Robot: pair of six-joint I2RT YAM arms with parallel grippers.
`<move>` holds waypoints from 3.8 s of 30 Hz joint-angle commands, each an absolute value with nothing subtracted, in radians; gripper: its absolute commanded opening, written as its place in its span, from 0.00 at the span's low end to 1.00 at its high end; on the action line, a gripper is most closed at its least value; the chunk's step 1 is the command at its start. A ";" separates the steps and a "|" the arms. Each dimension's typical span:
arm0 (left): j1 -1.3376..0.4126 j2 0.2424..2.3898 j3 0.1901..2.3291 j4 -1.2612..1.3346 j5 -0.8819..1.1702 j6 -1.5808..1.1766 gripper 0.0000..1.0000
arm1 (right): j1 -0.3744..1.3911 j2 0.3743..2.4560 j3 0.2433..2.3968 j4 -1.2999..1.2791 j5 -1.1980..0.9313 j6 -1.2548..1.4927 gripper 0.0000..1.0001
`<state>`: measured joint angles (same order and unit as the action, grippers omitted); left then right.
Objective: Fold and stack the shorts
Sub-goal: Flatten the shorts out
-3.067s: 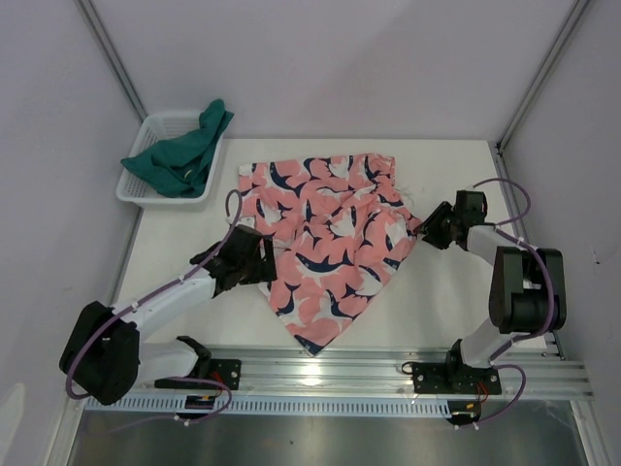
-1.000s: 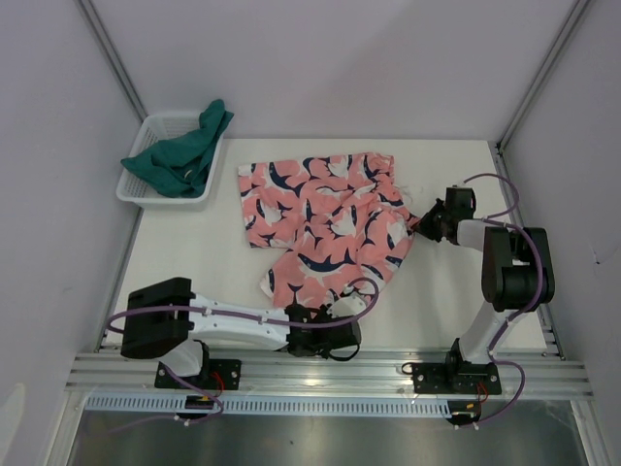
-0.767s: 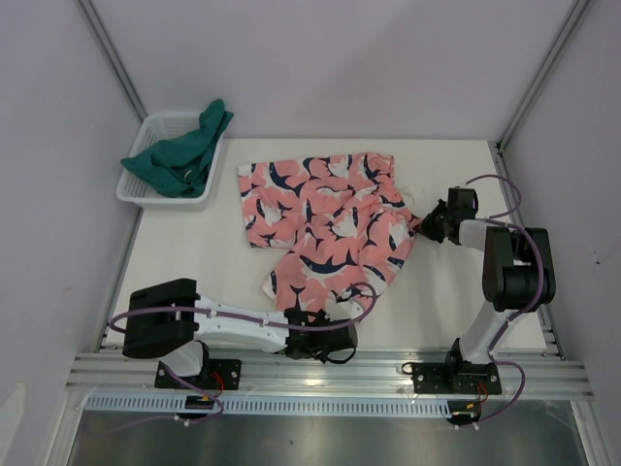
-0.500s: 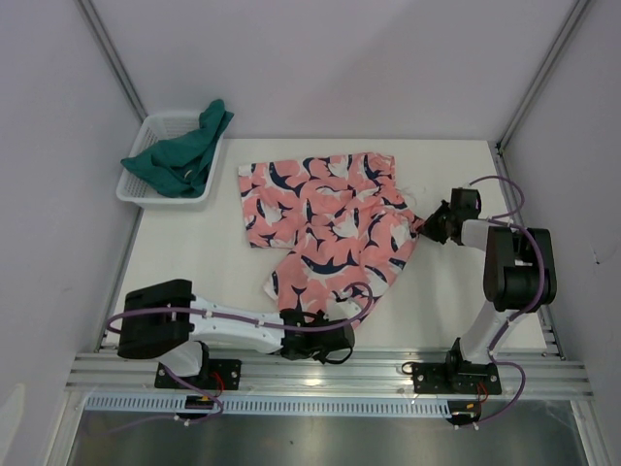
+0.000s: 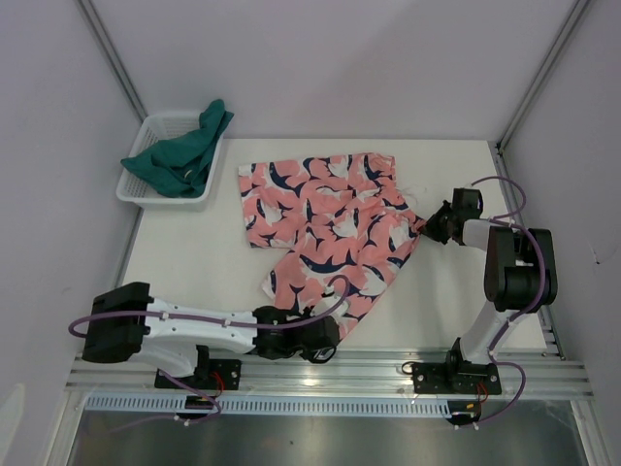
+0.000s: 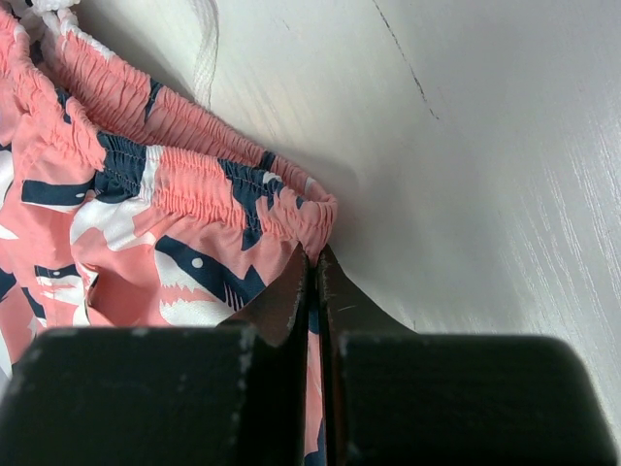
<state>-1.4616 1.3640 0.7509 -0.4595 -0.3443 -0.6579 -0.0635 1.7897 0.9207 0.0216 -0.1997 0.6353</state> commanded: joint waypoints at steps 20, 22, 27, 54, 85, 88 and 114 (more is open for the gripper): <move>-1.517 1.669 0.962 -0.543 -0.436 -0.669 0.77 | -0.075 1.786 0.922 0.048 -0.198 0.624 0.00; -1.506 1.690 0.963 -0.549 -0.443 -0.676 0.77 | -0.075 1.786 0.920 0.051 -0.198 0.626 0.00; -1.486 1.692 0.940 -0.528 -0.436 -0.673 0.60 | -0.077 1.786 0.917 0.052 -0.201 0.626 0.00; -1.307 1.589 0.749 -0.304 -0.259 -0.643 0.66 | -0.081 1.793 0.916 0.060 -0.221 0.624 0.00; -1.246 1.392 0.762 -0.466 -0.305 -0.644 0.00 | -0.043 1.628 1.020 -0.251 -0.015 0.606 0.00; -1.194 1.228 0.735 -0.500 -0.275 -0.626 0.00 | -0.048 1.588 1.071 -0.345 0.000 0.606 0.00; -0.884 1.069 0.689 -0.496 -0.083 -0.568 0.00 | 0.029 1.854 1.521 -0.617 0.041 0.560 0.00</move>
